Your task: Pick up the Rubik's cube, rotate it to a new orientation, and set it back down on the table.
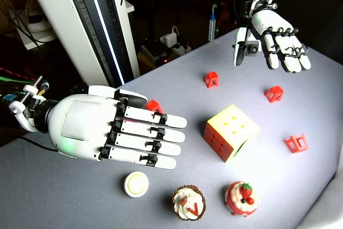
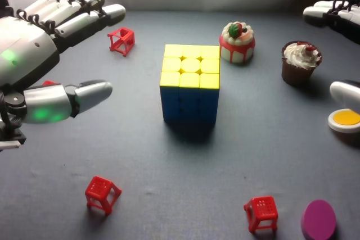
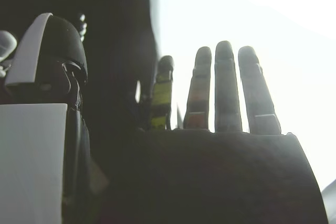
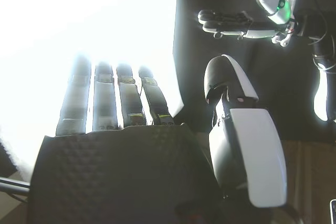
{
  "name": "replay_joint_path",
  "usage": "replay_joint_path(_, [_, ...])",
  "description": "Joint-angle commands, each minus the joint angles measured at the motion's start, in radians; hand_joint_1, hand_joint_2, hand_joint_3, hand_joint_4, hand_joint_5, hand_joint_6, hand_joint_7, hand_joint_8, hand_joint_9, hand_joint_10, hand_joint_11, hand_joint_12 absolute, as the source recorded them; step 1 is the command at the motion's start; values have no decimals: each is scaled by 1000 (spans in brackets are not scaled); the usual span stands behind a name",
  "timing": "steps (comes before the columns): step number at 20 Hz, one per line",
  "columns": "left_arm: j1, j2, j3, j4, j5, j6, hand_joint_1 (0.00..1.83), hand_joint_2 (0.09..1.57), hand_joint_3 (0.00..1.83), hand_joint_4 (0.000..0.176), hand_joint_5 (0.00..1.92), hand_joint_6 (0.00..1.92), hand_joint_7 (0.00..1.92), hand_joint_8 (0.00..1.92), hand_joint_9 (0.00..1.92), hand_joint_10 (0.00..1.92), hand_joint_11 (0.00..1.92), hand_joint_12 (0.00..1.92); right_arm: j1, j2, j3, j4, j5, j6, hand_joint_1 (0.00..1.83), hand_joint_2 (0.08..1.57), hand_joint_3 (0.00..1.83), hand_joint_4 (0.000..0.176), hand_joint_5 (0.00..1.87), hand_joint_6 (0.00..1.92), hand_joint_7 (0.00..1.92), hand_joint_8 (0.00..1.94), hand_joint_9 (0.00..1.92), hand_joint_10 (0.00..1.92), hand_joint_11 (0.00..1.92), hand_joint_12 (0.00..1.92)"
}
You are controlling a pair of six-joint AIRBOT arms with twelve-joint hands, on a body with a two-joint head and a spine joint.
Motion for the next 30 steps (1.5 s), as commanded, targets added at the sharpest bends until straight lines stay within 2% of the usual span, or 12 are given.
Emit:
replay_joint_path(1, [-14,3,6,-23,-114,-2,195,1240,6,147,60,31,0,0,0,0,0,586,14,8,3,26,122,6,470,1321,81,0,30,72,3,1,0,4,0,375])
replay_joint_path(6, [-67,-27,24,5,-36,-6,353,1147,0,139,9,0,5,1,1,0,0,427,10,8,5,46,117,6,466,1366,19,0,0,0,0,0,0,0,0,364])
replay_joint_path(9, [-133,-64,51,34,53,-24,540,1061,0,49,0,0,0,0,0,0,0,5,-2,8,8,69,112,6,457,1382,2,0,0,0,0,0,0,0,0,453])
replay_joint_path(10, [-155,-77,58,41,88,-25,556,1015,0,42,0,0,0,0,0,0,0,0,-3,7,10,76,104,6,484,1394,2,0,0,0,0,0,0,0,0,580])
replay_joint_path(14, [-258,-143,108,56,253,-29,503,887,0,47,0,0,0,0,0,0,0,0,-17,-2,15,122,100,6,582,1380,0,0,0,0,0,0,0,0,0,896])
replay_joint_path(15, [-277,-156,118,57,286,-29,512,867,0,85,0,0,0,0,0,0,0,0,-21,-5,17,130,100,6,575,1388,0,0,0,0,0,0,0,0,0,984])
replay_joint_path(19, [-356,-227,175,78,436,-32,603,806,0,0,0,0,0,0,0,0,0,0,-44,-26,30,164,100,6,512,1390,0,0,0,0,0,0,0,0,0,1022])
replay_joint_path(21, [-369,-251,194,72,480,-32,596,797,32,0,0,0,11,4,52,31,0,993,-47,-34,35,175,99,6,544,1394,2,0,0,0,0,0,0,0,0,1083])
replay_joint_path(23, [-382,-278,216,67,521,-32,651,833,16,0,0,0,0,0,1,0,0,592,-51,-39,38,182,96,6,504,1395,1,0,0,0,0,0,0,0,0,771])
replay_joint_path(26, [-395,-305,237,70,569,-32,735,839,0,0,0,0,65,9,93,69,0,1392,-53,-50,45,184,87,6,498,1412,1,0,0,0,0,0,0,0,0,291])
replay_joint_path(29, [-414,-333,259,78,607,-30,716,758,0,0,0,0,0,0,0,0,0,97,-58,-58,49,186,81,6,479,1405,0,0,0,0,0,0,0,0,0,137])
replay_joint_path(30, [-417,-339,264,78,614,-30,711,739,0,0,0,0,0,0,0,0,0,19,-58,-59,50,187,79,6,465,1403,0,0,0,0,0,0,0,0,0,59])
